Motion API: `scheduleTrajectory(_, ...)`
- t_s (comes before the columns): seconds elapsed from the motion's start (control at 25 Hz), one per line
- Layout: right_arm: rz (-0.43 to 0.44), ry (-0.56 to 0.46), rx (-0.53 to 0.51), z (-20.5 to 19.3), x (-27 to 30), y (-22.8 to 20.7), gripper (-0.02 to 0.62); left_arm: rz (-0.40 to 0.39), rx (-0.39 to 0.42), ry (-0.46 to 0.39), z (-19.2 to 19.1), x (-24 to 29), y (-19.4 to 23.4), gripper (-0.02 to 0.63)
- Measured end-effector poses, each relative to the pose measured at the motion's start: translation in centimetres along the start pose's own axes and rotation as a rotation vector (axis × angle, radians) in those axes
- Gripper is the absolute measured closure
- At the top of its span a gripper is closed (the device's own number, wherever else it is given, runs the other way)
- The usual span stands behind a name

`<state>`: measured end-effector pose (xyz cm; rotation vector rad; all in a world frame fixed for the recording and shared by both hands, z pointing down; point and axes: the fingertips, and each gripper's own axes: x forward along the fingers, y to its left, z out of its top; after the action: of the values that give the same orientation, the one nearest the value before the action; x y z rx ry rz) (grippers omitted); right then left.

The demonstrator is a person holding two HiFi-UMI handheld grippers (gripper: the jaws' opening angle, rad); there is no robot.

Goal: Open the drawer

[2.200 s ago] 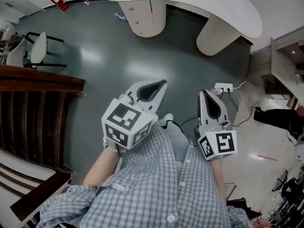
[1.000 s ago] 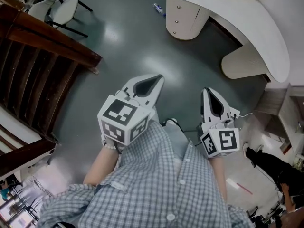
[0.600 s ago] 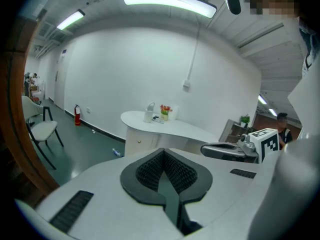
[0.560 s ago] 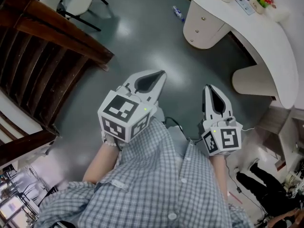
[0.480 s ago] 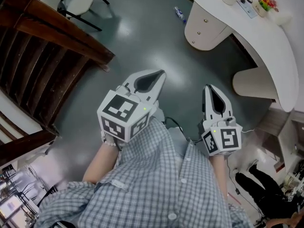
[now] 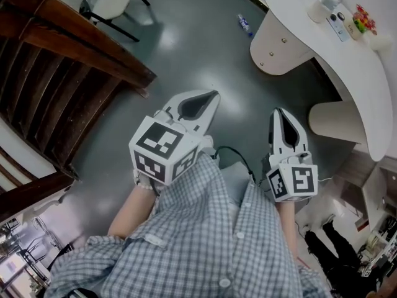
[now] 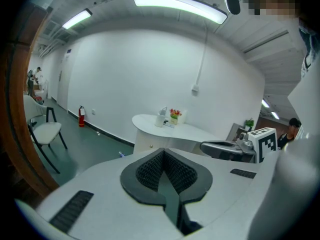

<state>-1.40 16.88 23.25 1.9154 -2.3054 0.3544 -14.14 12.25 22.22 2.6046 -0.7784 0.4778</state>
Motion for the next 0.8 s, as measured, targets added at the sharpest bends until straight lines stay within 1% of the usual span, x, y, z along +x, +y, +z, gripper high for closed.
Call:
scheduleTrajectory(0.2,-0.025,0.009,-0.010,0.2,1.2,0.5,0.586,-0.002,-0.004,0.000,0.0,-0.7,2.0,0.601)
scheduleTrajectory(0.4,-0.025,0.034,-0.021,0.1,1.7,0.4,0.584,0.002,-0.018,-0.011,0.2,-0.6,2.8,0.601)
scheduleTrajectory(0.64,0.007,0.056,-0.018,-0.3,3.7,0.4,0.584,0.024,-0.041,-0.018,0.3,-0.2,3.9,0.601)
scheduleTrajectory(0.8,0.036,0.067,-0.019,-0.2,5.7,0.4,0.586,0.037,-0.051,-0.006,0.6,0.3,5.2,0.601)
